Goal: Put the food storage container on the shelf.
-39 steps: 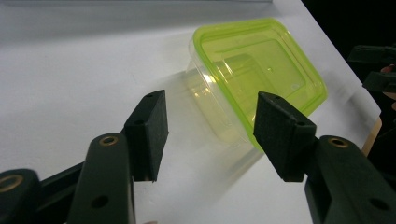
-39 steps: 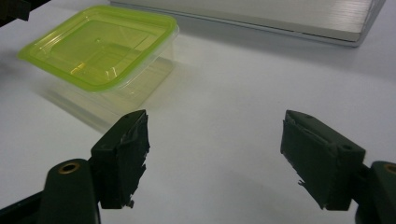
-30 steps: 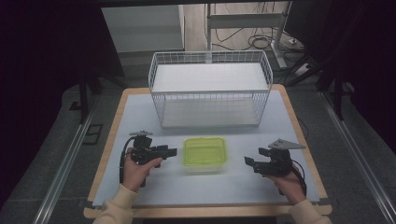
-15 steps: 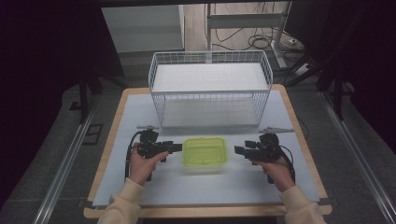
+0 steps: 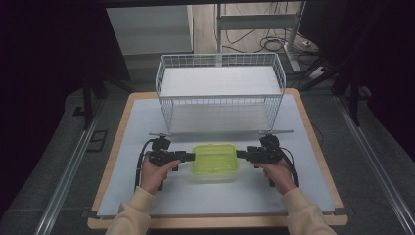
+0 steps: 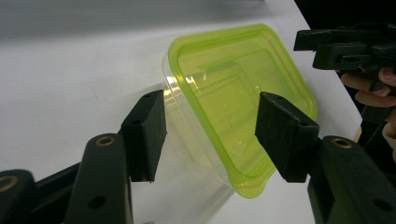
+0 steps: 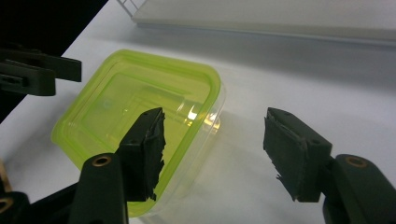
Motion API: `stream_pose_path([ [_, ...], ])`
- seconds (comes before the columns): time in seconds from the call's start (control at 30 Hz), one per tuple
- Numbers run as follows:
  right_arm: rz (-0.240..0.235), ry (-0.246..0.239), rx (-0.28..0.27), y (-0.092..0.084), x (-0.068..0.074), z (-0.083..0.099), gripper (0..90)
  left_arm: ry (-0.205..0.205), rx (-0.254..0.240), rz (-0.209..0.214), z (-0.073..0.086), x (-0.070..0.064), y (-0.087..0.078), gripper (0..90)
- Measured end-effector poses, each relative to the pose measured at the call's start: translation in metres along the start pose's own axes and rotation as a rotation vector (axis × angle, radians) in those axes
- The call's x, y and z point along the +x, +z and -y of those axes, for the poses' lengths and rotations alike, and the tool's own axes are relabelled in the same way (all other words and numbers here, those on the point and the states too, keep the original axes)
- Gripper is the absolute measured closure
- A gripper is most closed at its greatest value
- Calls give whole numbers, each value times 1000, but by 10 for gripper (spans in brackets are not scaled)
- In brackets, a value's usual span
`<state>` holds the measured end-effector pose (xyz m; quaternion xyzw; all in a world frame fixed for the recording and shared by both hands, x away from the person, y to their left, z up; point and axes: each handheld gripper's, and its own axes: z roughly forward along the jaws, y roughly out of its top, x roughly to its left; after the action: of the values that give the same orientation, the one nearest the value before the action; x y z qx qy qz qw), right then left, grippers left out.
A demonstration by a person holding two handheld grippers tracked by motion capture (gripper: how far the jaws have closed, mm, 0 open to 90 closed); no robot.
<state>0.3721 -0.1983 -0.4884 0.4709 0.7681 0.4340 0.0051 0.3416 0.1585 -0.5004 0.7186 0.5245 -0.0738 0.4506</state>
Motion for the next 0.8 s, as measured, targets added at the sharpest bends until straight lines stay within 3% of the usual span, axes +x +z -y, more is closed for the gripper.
stream_pose_path([
  [0.13, -21, 11, 16, 2, -1, 2, 420, -23, 22, 24, 2, 4, 6, 455],
  [0.27, -37, 21, 30, 5, -2, 4, 444, -17, 30, 25, 2, 4, 8, 462],
  [0.5, -69, 36, 74, 16, -1, 7, 494, -22, 38, 22, 4, 5, 11, 557],
  [0.8, -133, 71, 101, 20, -2, 10, 664, -53, 40, 52, 7, 9, 14, 694],
])
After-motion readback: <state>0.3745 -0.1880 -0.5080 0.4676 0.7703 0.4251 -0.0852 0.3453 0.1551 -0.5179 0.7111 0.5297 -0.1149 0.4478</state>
